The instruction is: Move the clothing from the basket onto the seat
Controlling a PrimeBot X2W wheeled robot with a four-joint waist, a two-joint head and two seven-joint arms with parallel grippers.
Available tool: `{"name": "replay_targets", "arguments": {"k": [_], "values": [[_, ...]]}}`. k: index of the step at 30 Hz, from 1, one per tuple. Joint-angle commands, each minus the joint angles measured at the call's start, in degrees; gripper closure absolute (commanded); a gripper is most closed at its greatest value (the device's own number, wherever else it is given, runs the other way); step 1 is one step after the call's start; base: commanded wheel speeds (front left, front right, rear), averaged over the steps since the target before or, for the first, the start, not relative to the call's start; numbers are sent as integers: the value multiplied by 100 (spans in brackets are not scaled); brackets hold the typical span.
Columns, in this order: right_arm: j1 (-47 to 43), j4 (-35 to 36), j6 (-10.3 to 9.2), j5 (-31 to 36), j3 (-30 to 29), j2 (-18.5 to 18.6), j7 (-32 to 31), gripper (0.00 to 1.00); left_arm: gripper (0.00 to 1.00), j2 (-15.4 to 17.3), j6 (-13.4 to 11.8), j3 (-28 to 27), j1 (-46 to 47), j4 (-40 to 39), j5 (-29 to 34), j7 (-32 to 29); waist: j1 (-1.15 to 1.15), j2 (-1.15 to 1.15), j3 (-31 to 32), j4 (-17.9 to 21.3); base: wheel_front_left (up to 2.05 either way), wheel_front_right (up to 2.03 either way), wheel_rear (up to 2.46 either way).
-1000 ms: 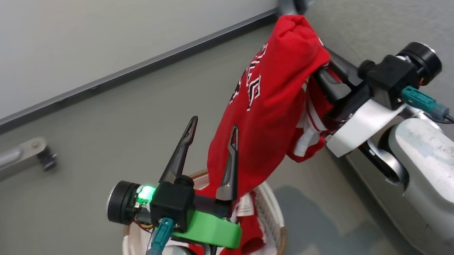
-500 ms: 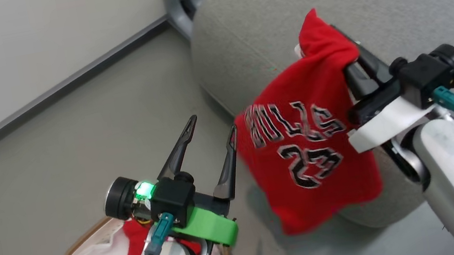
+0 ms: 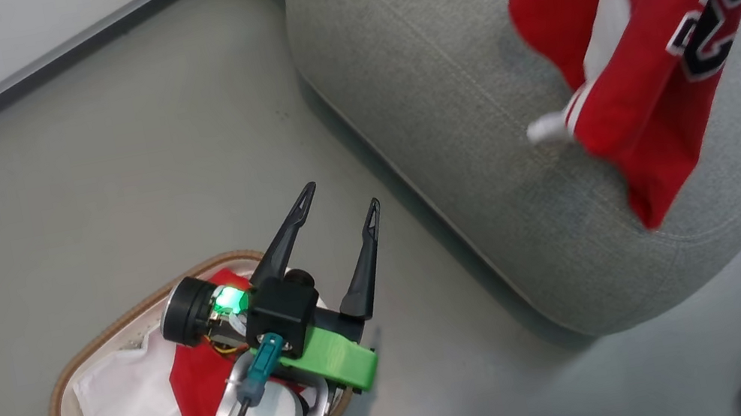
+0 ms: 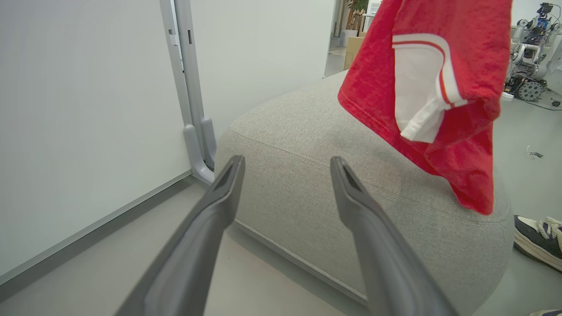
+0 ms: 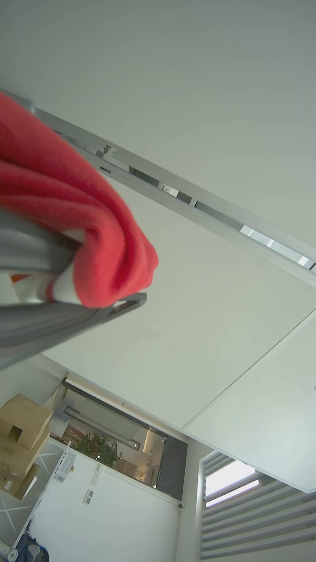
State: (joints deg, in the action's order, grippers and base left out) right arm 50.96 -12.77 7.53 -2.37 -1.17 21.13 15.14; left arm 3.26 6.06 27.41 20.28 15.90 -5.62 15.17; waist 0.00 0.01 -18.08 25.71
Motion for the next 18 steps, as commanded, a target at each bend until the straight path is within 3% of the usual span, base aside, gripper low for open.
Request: {"name": "replay_targets", "arguments": {"k": [1, 12, 18], "values": [[263, -134, -8, 94, -100, 130, 0, 100, 0, 65, 25, -34, 107, 10, 65, -3, 0, -1, -394, -389, 0, 0, 0], [1824, -1570, -8, 703, -782, 1175, 0, 100, 0, 43, 71, -15, 424, -36, 150, -3, 0, -1, -1153, -1190, 0, 0, 0], [1693, -2142, -8, 810, -982, 1276, 0, 100, 0, 25, 80, -24, 555, -51, 194, -3, 0, -1, -1526, -1483, 0, 0, 0]]}}
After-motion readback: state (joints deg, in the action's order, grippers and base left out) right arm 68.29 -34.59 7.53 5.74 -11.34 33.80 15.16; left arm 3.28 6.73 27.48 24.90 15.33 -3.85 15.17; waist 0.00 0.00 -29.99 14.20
